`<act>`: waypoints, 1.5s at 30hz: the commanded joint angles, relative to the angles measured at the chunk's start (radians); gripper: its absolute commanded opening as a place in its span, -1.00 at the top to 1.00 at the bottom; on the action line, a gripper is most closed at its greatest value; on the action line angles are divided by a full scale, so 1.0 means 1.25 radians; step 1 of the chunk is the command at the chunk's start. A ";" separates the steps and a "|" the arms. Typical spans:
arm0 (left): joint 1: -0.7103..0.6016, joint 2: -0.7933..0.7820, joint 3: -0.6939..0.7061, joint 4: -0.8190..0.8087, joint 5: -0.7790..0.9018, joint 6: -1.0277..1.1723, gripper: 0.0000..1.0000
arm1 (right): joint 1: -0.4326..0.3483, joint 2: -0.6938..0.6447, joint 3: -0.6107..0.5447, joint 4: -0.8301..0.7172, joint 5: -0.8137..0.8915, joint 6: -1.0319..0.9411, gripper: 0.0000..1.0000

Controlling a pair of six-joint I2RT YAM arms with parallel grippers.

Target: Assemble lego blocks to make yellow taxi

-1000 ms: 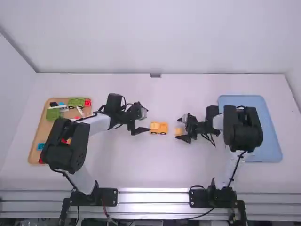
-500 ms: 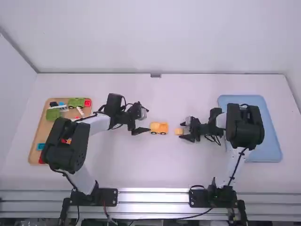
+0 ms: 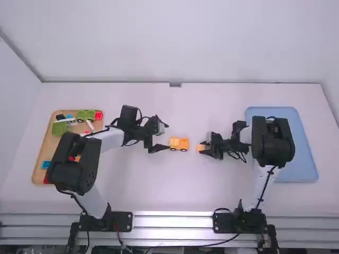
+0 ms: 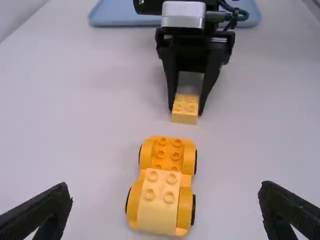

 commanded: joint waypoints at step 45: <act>-0.104 0.311 0.114 0.075 -0.069 0.087 -0.07 | 0.057 -0.027 0.264 -0.363 -0.011 0.015 0.62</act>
